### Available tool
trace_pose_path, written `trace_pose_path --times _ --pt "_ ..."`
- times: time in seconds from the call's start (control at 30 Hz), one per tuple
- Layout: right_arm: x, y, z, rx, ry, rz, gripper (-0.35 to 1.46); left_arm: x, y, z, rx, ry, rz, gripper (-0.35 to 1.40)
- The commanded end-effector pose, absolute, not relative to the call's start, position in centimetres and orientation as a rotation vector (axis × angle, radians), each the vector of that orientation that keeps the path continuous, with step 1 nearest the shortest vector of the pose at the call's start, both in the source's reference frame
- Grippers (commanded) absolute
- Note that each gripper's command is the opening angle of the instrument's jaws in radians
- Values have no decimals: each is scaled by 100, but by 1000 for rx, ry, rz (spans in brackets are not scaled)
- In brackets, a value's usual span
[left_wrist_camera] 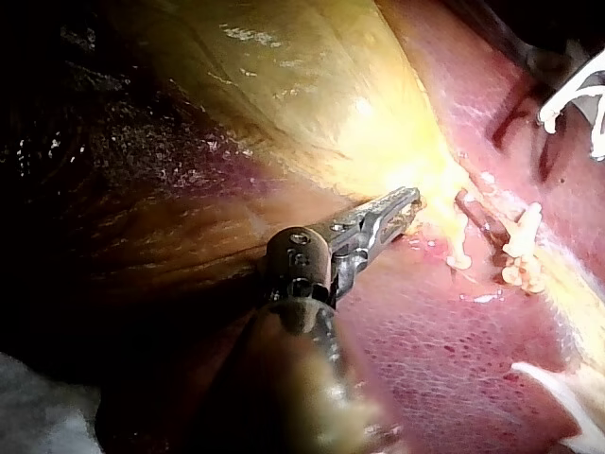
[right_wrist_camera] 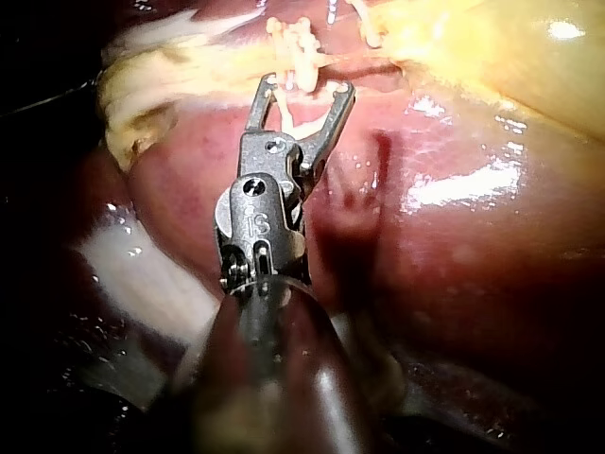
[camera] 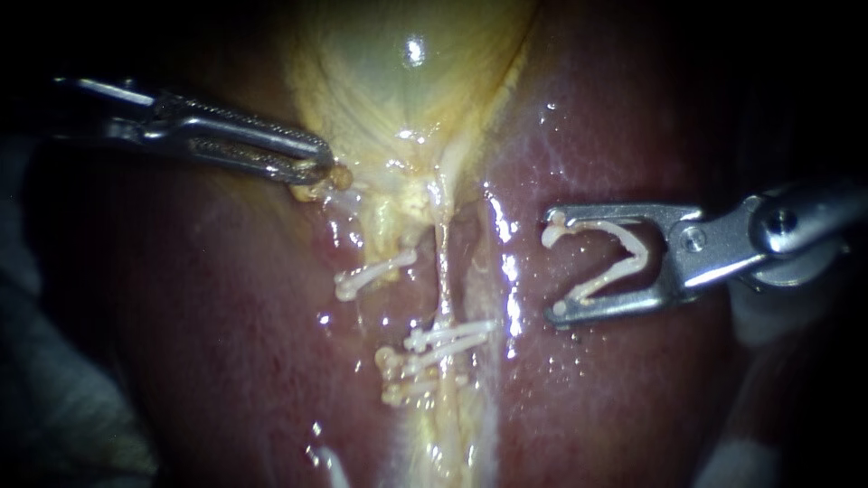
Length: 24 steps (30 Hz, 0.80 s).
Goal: Clipping third clip right tube
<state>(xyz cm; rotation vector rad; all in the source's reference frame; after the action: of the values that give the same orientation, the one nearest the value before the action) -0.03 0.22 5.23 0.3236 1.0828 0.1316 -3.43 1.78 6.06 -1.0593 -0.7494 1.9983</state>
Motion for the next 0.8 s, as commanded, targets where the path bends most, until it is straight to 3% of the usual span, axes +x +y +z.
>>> trace_pose_path --times 0.03,0.23,0.43,0.8 --pt "-2 22 523 324 1083 132 50 -339 179 601 -1059 -754 1998 -35" --pt "-1 22 524 322 1082 134 50 -307 194 554 -1053 -723 1969 -35" --pt "10 22 529 318 1082 131 50 -301 200 536 -1072 -707 1962 -35" --pt "47 28 567 548 1085 394 49 -305 197 536 -1071 -702 1961 -35"
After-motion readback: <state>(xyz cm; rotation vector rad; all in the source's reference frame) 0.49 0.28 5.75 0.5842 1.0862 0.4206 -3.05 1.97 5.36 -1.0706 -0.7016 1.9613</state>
